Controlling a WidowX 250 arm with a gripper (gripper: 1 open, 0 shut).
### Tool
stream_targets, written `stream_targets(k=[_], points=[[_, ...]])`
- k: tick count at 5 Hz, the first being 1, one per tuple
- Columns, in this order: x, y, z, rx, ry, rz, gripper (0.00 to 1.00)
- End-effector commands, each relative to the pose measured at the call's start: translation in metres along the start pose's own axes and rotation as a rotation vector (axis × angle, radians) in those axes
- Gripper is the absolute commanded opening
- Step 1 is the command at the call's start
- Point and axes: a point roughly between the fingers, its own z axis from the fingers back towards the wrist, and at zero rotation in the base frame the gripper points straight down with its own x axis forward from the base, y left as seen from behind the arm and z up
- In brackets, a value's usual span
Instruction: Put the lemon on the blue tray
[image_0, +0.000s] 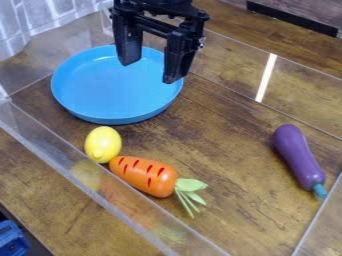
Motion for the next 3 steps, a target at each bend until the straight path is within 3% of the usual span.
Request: stream_targets(k=[1,2,3], points=[[0.006,0.0,-0.013,-0.005,0.013,0.051,1.0],[0.002,0.013,-0.031,0.002,0.014,0.02,1.0],[0.0,0.025,-0.038,0.006,0.015,-0.001,1.0]])
